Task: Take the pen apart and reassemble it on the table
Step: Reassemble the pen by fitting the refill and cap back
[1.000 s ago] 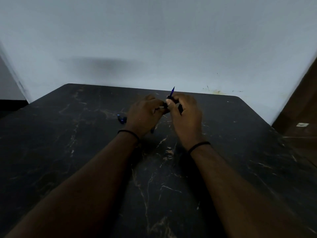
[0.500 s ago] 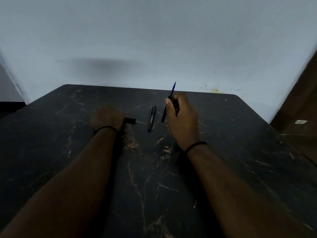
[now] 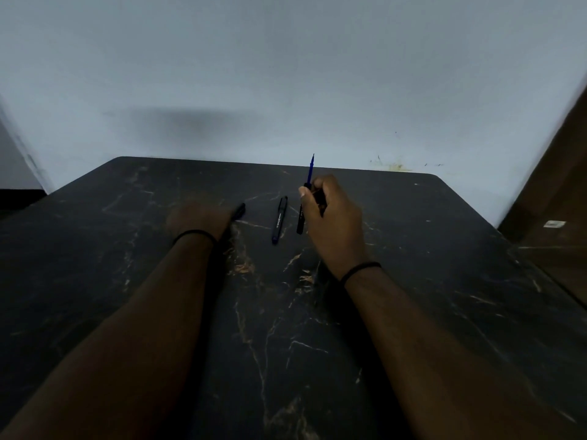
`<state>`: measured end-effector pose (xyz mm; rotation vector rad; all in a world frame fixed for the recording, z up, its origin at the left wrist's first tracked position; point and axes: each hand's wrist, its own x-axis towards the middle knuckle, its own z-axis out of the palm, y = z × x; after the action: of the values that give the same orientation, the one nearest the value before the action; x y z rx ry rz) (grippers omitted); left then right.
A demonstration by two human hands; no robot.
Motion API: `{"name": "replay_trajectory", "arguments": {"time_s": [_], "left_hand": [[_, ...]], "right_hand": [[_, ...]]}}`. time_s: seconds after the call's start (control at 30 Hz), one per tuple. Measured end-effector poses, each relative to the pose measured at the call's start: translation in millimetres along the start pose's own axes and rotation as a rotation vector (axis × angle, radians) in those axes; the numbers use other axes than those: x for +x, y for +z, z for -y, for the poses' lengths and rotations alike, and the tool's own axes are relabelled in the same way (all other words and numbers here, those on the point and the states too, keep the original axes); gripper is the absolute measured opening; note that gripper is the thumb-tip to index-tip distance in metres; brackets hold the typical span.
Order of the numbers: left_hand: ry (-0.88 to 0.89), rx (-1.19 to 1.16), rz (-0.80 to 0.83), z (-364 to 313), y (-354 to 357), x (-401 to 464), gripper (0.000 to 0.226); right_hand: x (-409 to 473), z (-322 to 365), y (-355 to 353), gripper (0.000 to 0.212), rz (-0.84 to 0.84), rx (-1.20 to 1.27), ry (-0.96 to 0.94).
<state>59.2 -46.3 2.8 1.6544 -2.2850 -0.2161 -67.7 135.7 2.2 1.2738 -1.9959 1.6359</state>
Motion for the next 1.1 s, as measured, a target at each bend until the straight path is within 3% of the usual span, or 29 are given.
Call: {"name": "replay_trajectory", "arguments": {"time_s": [0.07, 0.17, 0.23, 0.33, 0.43, 0.53, 0.7, 1.1], "left_hand": [[0.049, 0.026, 0.014, 0, -2, 0, 0.041], [0.134, 0.046, -0.014, 0, -2, 0, 0.034], [0.123, -0.075, -0.061, -1, -1, 1, 0.033], [0.115, -0.454, -0.195, -5, -2, 2, 0.039], [0.215, -0.718, -0.261, -18, -5, -2, 0.045], [0.265, -0.964, -0.142, -31, -6, -10, 0.039], [0.184, -1.408, 0.127, -42, -4, -19, 0.031], [0.252, -1.422, 0.218, -43, -3, -22, 0.032]], "right_hand": [[-1, 0, 0, 0.019, 0.016, 0.000, 0.017], [-1, 1, 0, 0.018, 0.014, 0.005, 0.005], [0, 2, -2, 0.018, 0.014, -0.009, -0.010], [0, 2, -2, 0.019, 0.028, -0.027, 0.013], [1, 2, -2, 0.018, 0.043, -0.052, 0.017], [2, 0, -1, 0.014, 0.085, -0.069, 0.015], [2, -2, 1, 0.015, 0.196, -0.134, 0.028], [1, -1, 0, 0.014, 0.248, -0.194, 0.010]]}}
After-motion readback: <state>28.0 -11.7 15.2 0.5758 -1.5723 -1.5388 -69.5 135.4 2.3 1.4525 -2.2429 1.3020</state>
